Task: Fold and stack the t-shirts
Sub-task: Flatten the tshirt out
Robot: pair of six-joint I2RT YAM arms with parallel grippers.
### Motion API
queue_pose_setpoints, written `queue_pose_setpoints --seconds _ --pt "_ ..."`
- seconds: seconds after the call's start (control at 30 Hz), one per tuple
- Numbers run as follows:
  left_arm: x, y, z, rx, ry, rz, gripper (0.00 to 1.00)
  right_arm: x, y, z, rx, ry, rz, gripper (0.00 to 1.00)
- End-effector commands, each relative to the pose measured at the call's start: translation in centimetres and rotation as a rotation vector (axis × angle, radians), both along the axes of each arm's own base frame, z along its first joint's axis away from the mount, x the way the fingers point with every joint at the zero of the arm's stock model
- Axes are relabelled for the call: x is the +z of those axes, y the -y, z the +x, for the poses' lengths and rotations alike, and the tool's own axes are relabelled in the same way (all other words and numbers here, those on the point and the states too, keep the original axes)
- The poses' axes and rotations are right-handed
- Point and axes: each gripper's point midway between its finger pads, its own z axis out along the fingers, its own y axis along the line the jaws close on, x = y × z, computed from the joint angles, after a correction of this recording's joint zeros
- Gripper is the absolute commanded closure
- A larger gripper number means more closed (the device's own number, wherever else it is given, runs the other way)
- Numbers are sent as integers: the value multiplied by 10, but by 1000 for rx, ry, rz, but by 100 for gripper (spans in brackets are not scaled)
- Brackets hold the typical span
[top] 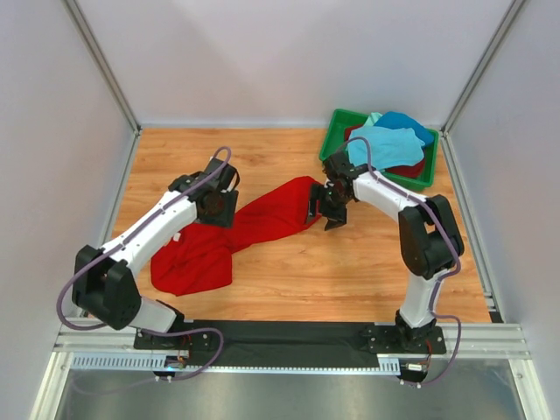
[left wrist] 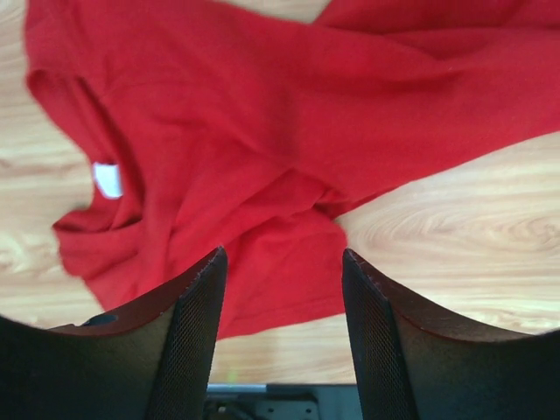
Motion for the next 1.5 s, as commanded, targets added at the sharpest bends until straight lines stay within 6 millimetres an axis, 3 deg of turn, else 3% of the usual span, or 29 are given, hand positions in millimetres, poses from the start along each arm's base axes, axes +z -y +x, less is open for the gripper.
queue_pose_setpoints --seconds 0.0,0.23,0.43,0.67,0.8,1.07,1.1,1.17,1.3,1.37,1.4,1.47 --pt "-7 20 22 -39 26 -80 37 10 -23 17 5 55 75 30" --pt "-49 13 34 22 -82 -53 40 -7 -32 24 20 37 64 33" --pt "-68 6 38 77 -127 -76 41 -12 -48 24 44 50 78 38" --pt "-85 11 48 80 -173 -89 53 -22 -54 31 48 75 33 48" --pt "-88 8 50 85 -181 -65 70 -25 -50 38 38 91 0 57" --pt "-56 4 50 90 -103 -77 100 -31 -48 41 58 110 -25 93" --pt "-52 3 49 89 -99 -78 100 -31 -47 40 69 117 -32 100" --pt "-39 2 46 91 -72 -90 100 -27 -46 37 81 124 -39 100" --pt "-8 -4 38 95 8 -109 100 11 -43 15 115 181 -42 100" --pt "17 -9 30 89 72 -128 100 29 -41 0 140 205 -47 100" --pt "27 -9 28 82 98 -137 100 54 -44 -10 154 259 -28 100" --pt "57 -13 18 62 185 -168 100 68 -39 -31 167 267 -35 100"
